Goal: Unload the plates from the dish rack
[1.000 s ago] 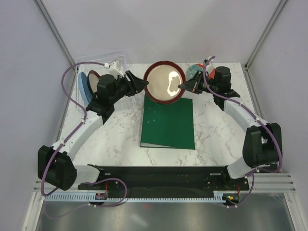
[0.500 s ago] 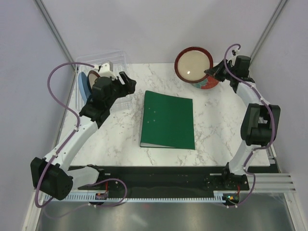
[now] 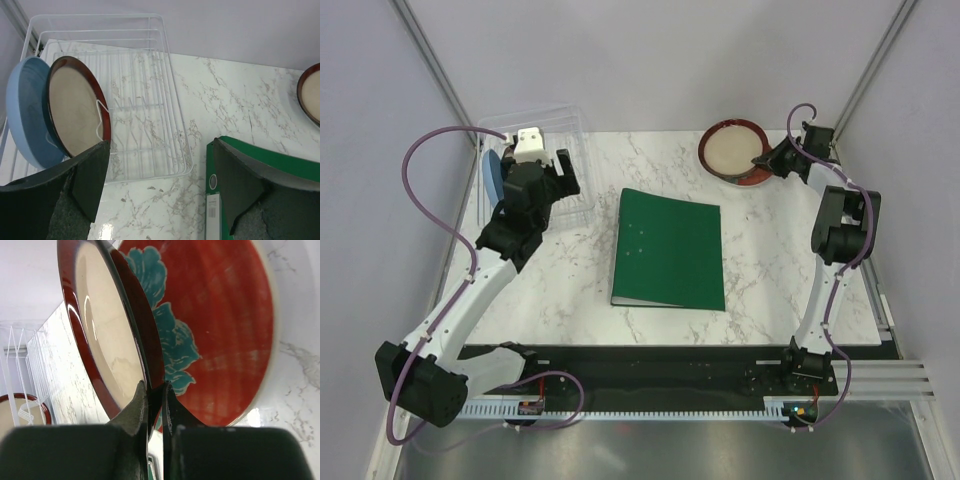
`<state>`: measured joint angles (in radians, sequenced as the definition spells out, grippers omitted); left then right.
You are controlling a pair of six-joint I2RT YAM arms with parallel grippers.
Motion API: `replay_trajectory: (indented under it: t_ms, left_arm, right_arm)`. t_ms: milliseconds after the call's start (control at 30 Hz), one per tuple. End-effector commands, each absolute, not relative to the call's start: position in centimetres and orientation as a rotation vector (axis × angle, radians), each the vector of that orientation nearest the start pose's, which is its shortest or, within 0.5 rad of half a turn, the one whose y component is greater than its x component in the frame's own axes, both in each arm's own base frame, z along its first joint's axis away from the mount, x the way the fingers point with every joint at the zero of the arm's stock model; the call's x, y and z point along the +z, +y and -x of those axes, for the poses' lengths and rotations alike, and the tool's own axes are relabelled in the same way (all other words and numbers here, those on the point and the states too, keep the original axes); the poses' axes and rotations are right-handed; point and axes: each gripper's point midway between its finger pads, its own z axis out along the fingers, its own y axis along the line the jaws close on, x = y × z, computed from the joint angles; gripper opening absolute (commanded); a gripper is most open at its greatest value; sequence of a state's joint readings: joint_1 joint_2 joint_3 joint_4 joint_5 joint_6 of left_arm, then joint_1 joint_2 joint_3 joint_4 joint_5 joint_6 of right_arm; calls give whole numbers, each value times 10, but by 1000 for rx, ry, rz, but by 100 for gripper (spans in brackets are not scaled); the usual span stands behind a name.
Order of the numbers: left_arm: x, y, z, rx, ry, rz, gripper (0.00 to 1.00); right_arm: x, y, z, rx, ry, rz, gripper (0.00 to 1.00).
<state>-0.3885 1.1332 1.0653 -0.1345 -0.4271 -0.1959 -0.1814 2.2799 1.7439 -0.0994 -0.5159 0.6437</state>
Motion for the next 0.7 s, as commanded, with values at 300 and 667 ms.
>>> replay_trajectory:
  t_ms: [300, 667]
  left_arm:
    - [316, -69, -375, 49, 1731, 133, 89]
    - [314, -69, -375, 47, 1740, 135, 89]
  right_arm:
    - [148, -25, -632, 890, 1954, -510, 0]
    - [134, -16, -628, 970, 1984, -530, 6]
